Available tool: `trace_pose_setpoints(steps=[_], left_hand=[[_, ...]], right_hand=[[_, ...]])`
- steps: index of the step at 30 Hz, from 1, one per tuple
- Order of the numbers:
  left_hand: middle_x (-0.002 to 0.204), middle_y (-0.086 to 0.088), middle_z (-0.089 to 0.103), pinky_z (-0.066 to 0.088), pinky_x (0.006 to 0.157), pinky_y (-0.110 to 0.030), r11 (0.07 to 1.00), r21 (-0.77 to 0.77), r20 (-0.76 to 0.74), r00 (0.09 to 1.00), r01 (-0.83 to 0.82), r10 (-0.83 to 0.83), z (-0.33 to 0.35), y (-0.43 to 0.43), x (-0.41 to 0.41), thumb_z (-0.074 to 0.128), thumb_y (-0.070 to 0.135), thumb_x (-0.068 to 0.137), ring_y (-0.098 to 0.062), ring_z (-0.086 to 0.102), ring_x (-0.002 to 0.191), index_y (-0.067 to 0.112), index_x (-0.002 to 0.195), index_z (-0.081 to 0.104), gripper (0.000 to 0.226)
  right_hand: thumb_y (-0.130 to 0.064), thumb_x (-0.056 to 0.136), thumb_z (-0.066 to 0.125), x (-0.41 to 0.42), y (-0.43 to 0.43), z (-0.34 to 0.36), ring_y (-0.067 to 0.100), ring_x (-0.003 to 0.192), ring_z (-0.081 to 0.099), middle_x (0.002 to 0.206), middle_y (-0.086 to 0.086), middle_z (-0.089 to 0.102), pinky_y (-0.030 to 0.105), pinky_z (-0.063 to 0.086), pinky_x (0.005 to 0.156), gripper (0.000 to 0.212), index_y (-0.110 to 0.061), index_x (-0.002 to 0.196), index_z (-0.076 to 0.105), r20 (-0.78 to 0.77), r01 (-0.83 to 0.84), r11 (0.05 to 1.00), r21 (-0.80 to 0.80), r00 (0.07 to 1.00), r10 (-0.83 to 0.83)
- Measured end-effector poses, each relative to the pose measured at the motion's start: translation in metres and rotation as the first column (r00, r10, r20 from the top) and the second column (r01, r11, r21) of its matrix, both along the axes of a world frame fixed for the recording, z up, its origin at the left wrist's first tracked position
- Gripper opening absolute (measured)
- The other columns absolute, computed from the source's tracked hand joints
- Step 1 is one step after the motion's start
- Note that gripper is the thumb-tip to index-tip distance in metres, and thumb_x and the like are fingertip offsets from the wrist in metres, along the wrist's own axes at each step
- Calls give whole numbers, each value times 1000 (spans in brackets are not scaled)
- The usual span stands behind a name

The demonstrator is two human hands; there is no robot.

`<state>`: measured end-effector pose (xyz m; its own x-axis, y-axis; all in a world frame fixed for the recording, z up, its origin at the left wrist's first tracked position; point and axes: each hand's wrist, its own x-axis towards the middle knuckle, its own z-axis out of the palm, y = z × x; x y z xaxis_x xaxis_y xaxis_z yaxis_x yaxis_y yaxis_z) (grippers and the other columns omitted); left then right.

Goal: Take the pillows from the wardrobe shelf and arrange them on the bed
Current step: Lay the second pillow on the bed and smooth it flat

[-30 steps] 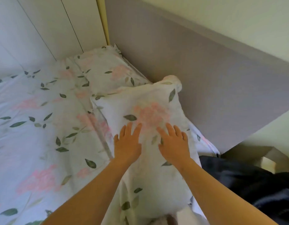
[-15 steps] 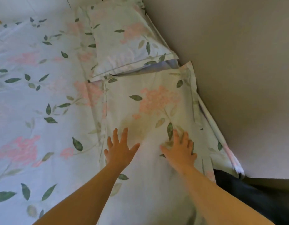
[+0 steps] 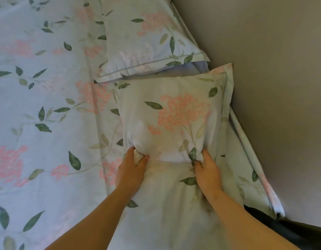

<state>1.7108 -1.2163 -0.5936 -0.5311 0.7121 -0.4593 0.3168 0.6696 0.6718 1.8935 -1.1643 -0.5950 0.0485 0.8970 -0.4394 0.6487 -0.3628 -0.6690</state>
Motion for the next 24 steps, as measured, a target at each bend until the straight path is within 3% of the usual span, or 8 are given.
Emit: trace_pose_setpoints(steps=[2, 4, 6, 14, 16, 19, 22, 24], left_hand=[[111, 5, 59, 37, 85, -28, 997, 83, 10, 1000, -9, 8, 27, 9, 0, 47, 37, 93, -23, 54, 109, 26, 127, 49, 36], [93, 13, 59, 38, 75, -25, 986, 161, 0, 999, -38, 38, 59, 23, -4, 46, 33, 94, -19, 55, 96, 31, 104, 59, 16], [79, 15, 56, 38, 66, -26, 966, 245, -7, 996, -81, 85, 94, 38, -9, 46, 31, 94, -17, 55, 85, 33, 85, 55, 12], [101, 1, 62, 39, 81, -30, 879, 429, 13, 975, -207, 223, 194, 80, -13, 44, 31, 95, -21, 55, 95, 13, 121, 56, 34], [122, -4, 60, 40, 93, -35, 903, 370, 14, 973, -220, 231, 189, 91, -14, 42, 34, 95, -27, 54, 111, 19, 132, 48, 40], [130, -12, 53, 45, 98, -40, 979, 100, 41, 983, -180, 177, 144, 109, -22, 40, 36, 93, -34, 54, 111, 27, 141, 33, 49], [145, -22, 31, 39, 103, -40, 976, -211, 135, 988, -48, 78, 95, 106, -21, 50, 32, 91, -39, 40, 126, 22, 146, 16, 66], [151, -20, 17, 33, 109, -46, 950, -311, 147, 987, -12, 60, 70, 96, -16, 54, 37, 89, -40, 31, 133, 27, 147, 9, 74]], right_hand=[[-9, 95, 48, 1, 8, 27, 30, 109, 58, 118, 14, 63, 23, 41, 87, 37, -13, 132, 52, -65, 53, 997, 54, 997, -49], [-7, 95, 48, -1, 21, 61, 27, 110, 56, 122, 14, 62, 21, 37, 90, 35, -8, 129, 54, -105, 83, 990, 118, 992, -71], [-8, 95, 47, -6, 39, 100, 21, 103, 54, 125, 12, 60, 21, 37, 91, 35, -10, 129, 55, -129, 82, 974, 210, 990, -56], [-18, 96, 45, -21, 103, 211, 25, 122, 49, 134, 5, 55, 23, 36, 96, 36, -18, 132, 52, -90, 12, 891, 454, 995, 33], [-19, 97, 43, -21, 116, 204, 29, 126, 46, 137, 8, 53, 30, 36, 102, 39, -18, 135, 48, -38, -9, 905, 426, 999, 28], [-19, 97, 41, -17, 132, 166, 36, 127, 43, 139, 14, 48, 40, 39, 102, 43, -19, 140, 38, 49, -44, 953, 300, 998, 30], [-21, 95, 41, -6, 136, 114, 36, 128, 42, 145, 12, 40, 45, 39, 103, 53, -23, 145, 23, 165, -100, 993, 70, 982, 87], [-31, 94, 41, 2, 130, 86, 36, 129, 40, 145, 12, 39, 48, 38, 104, 57, -28, 146, 19, 274, -144, 989, -23, 951, 145]])
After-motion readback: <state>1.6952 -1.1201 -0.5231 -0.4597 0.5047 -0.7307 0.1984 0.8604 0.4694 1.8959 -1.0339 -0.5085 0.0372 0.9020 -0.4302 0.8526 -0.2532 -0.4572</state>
